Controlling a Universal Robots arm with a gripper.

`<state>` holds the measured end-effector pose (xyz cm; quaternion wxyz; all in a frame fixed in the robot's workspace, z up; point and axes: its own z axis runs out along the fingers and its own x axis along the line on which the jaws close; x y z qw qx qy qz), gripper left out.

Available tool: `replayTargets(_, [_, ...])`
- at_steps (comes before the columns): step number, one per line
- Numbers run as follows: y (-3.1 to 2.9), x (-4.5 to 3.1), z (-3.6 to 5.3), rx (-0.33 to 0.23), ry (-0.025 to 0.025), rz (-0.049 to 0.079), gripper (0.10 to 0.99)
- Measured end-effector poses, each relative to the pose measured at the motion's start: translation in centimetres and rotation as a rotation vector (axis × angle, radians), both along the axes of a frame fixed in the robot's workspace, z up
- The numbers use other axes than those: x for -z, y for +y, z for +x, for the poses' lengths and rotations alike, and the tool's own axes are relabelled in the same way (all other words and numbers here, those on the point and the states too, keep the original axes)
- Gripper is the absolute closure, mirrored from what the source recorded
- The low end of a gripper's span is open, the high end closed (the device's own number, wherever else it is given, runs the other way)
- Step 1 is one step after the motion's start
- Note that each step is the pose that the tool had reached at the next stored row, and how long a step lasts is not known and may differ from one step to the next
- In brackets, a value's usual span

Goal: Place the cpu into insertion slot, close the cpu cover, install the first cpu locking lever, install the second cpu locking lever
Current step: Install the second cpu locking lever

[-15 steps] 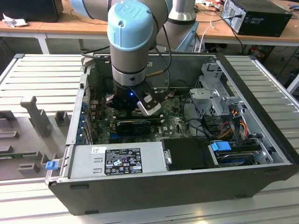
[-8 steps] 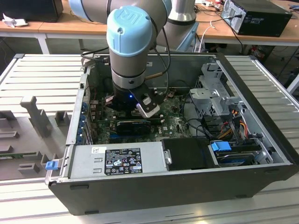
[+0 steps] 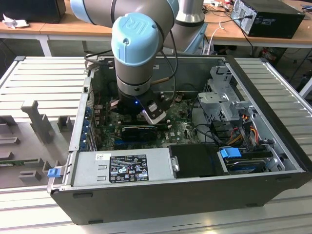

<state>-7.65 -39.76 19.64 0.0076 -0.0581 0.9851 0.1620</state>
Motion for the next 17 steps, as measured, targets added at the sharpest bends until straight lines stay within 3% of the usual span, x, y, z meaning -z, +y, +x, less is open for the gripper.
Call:
replayTargets(6, [-0.03, 0.37, -0.05, -0.001, 0.0001, 0.015, 0.980])
replayTargets(13, [-0.04, -0.68, -0.13, -0.001, 0.0001, 0.015, 0.980])
replayTargets(17, [-0.16, -0.73, -0.16, -0.001, 0.0001, 0.015, 0.980])
